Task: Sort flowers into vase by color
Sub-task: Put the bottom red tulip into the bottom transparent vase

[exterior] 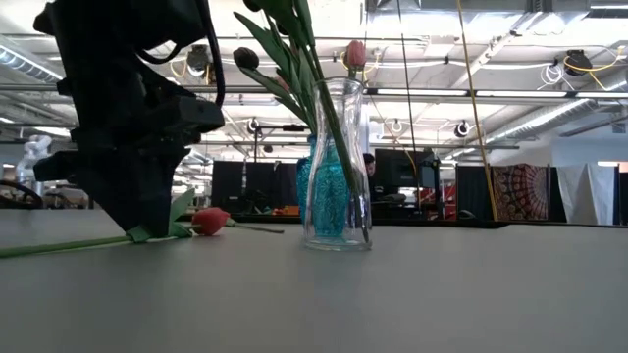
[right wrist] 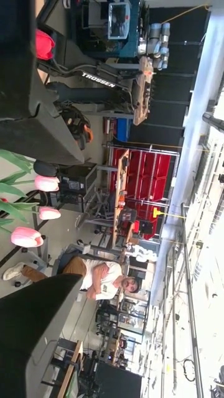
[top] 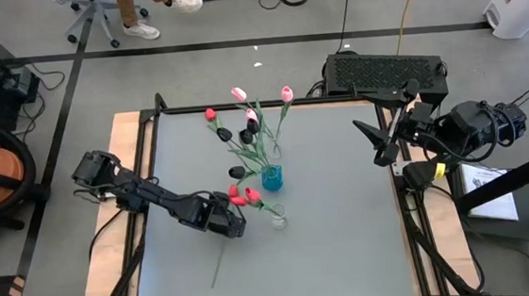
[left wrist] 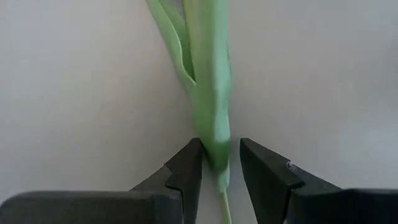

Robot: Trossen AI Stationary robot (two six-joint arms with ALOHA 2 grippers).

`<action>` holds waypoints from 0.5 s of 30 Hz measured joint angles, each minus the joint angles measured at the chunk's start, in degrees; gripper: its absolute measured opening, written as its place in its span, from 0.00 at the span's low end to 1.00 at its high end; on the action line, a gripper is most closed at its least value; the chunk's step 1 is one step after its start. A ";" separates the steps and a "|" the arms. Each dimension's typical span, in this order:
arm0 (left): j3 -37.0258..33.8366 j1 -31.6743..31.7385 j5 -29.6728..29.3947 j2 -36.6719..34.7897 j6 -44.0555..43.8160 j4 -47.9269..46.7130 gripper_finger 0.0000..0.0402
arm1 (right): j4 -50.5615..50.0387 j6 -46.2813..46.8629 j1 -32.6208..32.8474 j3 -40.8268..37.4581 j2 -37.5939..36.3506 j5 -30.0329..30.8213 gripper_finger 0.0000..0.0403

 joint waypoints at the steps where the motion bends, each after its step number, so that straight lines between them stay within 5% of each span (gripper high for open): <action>1: 0.00 -0.08 0.00 0.04 -0.03 0.03 0.29 | -0.03 0.00 -0.01 0.00 0.02 -0.02 0.73; 15: 0.02 -0.10 0.45 0.09 -0.01 -0.18 0.25 | -0.04 0.01 0.00 0.00 0.00 -0.01 0.73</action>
